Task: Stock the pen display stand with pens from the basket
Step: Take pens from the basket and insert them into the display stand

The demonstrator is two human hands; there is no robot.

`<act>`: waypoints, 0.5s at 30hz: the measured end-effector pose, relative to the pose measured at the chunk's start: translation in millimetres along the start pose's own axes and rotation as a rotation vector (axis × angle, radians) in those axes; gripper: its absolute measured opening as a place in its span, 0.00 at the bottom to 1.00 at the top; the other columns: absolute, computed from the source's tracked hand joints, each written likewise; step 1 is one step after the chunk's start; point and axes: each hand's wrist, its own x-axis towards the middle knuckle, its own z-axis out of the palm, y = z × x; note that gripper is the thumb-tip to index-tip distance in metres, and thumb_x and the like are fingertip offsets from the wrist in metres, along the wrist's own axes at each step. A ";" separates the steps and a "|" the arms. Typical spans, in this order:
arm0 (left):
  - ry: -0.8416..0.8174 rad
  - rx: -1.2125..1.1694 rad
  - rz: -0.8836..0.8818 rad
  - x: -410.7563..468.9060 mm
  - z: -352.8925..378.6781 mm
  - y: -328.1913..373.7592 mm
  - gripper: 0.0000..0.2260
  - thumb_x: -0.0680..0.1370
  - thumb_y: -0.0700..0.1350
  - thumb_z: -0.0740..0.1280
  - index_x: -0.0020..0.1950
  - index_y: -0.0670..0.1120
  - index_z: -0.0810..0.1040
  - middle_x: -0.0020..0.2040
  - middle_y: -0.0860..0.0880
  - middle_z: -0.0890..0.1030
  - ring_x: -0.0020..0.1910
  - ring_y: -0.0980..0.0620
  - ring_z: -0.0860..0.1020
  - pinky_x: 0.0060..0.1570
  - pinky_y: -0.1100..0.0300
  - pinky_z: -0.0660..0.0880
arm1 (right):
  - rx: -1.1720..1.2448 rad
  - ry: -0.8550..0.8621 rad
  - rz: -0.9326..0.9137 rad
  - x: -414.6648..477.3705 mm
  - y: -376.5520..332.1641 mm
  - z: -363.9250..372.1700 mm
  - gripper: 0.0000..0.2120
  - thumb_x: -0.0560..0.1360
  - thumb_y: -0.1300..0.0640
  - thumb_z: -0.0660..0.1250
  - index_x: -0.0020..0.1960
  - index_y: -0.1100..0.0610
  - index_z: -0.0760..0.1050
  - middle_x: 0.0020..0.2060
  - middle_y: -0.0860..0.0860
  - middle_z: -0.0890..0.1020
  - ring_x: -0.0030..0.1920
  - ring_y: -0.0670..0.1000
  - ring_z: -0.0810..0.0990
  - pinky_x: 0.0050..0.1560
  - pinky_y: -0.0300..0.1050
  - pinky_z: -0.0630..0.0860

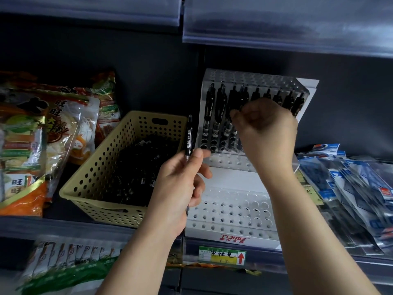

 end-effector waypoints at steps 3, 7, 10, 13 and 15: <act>0.002 -0.002 0.001 0.2 -1.2 0.5 0.09 0.78 0.47 0.63 0.47 0.45 0.80 0.30 0.51 0.76 0.22 0.56 0.64 0.19 0.66 0.55 | -0.036 -0.005 0.001 0.2 -0.5 1.9 0.06 0.71 0.54 0.71 0.36 0.51 0.76 0.27 0.41 0.77 0.30 0.45 0.78 0.32 0.38 0.70; 0.003 0.001 0.001 0.4 -2.5 1.5 0.09 0.77 0.48 0.62 0.47 0.45 0.80 0.30 0.51 0.76 0.22 0.56 0.64 0.19 0.66 0.55 | -0.102 -0.004 -0.020 2.3 -1.8 2.1 0.05 0.71 0.54 0.71 0.38 0.55 0.79 0.26 0.43 0.75 0.31 0.48 0.76 0.32 0.34 0.68; 0.006 -0.001 0.002 0.6 -2.9 2.0 0.09 0.78 0.47 0.62 0.47 0.45 0.80 0.30 0.50 0.76 0.22 0.56 0.64 0.19 0.67 0.55 | -0.161 -0.022 -0.055 2.6 -4.8 3.9 0.04 0.71 0.55 0.70 0.39 0.55 0.79 0.27 0.42 0.74 0.31 0.48 0.75 0.30 0.32 0.66; 0.000 0.001 0.004 0.6 -2.5 1.5 0.09 0.78 0.47 0.62 0.47 0.45 0.80 0.30 0.50 0.76 0.22 0.56 0.64 0.18 0.66 0.55 | -0.198 -0.033 -0.073 1.3 -4.2 6.7 0.04 0.71 0.56 0.70 0.39 0.56 0.79 0.28 0.45 0.75 0.32 0.51 0.77 0.32 0.40 0.66; -0.003 0.003 0.002 0.2 -2.5 1.3 0.09 0.78 0.47 0.62 0.47 0.45 0.80 0.30 0.50 0.75 0.22 0.56 0.64 0.18 0.66 0.56 | -0.186 -0.053 -0.047 1.4 -3.3 6.8 0.05 0.72 0.56 0.70 0.38 0.55 0.79 0.27 0.44 0.75 0.32 0.50 0.77 0.31 0.38 0.65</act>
